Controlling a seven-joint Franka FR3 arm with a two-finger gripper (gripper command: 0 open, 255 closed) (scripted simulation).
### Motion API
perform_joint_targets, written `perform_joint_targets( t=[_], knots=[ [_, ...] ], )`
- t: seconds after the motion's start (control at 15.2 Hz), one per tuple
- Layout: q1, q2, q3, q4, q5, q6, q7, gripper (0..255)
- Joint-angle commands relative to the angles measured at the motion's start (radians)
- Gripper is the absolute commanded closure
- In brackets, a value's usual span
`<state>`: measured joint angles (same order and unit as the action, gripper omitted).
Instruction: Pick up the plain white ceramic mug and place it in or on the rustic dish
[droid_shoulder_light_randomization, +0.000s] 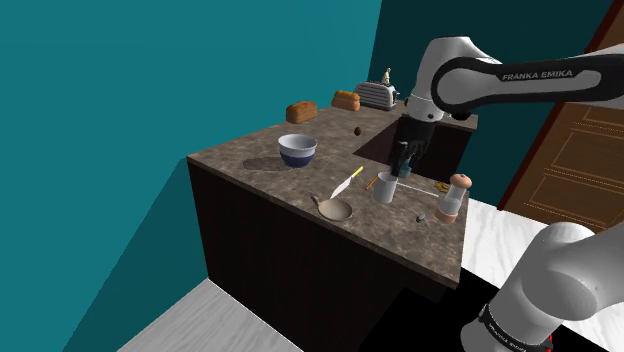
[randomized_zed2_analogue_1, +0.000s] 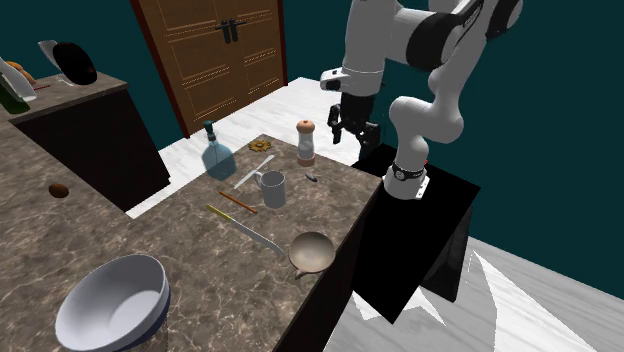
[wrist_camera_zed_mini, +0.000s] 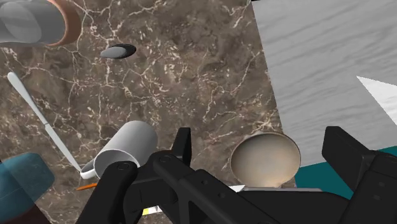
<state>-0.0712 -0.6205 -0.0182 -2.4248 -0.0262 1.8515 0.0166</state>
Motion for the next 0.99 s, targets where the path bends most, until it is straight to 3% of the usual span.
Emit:
perform_joint_targets(
  t=[0.0,0.46,0.92],
  knots=[
    [-0.015,0.060,-0.026,0.001,-0.013,0.063,-0.023,0],
    [-0.056,0.276,-0.110,0.068,-0.027,0.224,-0.100,0],
    [-0.087,0.515,-0.183,0.193,0.008,0.345,-0.190,0]
  ],
)
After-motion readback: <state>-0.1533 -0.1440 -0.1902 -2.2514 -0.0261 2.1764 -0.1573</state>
